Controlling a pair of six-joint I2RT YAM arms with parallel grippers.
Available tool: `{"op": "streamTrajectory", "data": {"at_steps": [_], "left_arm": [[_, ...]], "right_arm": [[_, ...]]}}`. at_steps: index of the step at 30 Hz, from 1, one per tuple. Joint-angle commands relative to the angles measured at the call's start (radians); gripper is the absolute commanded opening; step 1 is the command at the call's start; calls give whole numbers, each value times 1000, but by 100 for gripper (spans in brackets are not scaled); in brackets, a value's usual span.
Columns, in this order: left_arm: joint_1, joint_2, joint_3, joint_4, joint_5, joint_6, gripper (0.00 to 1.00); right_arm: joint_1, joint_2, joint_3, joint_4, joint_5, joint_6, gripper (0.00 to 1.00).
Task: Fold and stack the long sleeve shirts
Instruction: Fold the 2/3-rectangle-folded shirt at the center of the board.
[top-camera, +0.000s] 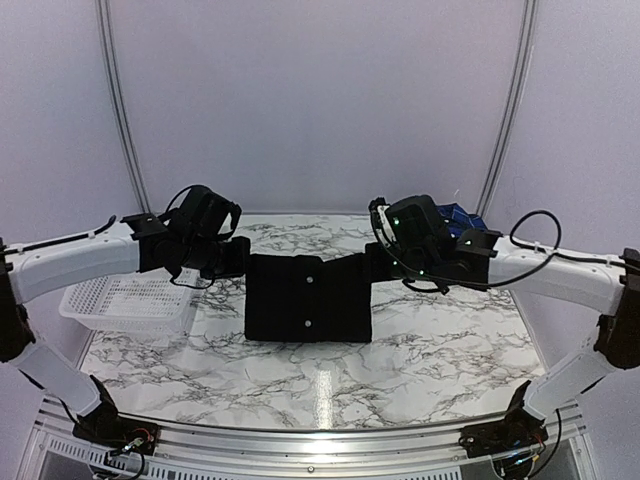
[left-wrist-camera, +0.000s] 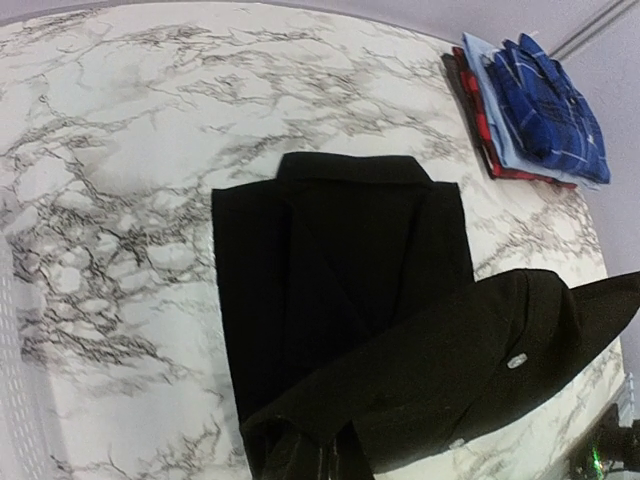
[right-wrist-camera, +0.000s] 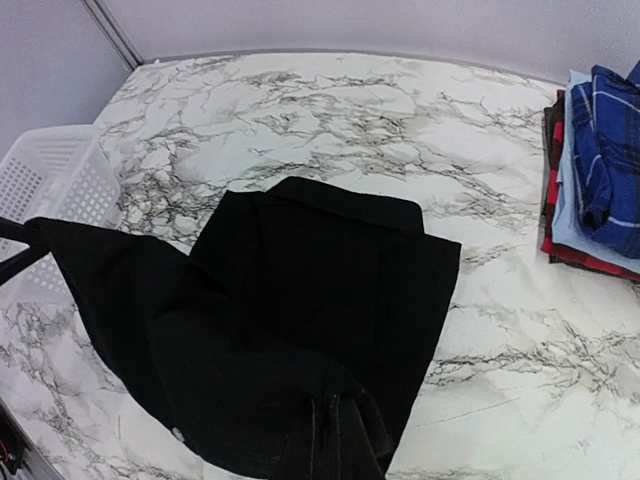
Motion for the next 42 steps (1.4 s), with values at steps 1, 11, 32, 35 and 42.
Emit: {"op": "streamTrajectory", "data": {"at_steps": [1,11,32,35,42], "left_arm": [[105,175,105,10,58,111,0],[185,681,487,44,206,199,0],[185,572,424,142,130,159,0],[185,605,451,140,137,162,0],[190,701,530,122,141,160,3]], "right_arm": [[-149,155,85,114,-77,-94,0],[-285,569,232,199,-154,-115,0],[-295,408,135,165,-92,-111,0],[-297,415,130,164,-74,-118,0],[-319,479,145,162,-71,-137,0]]}}
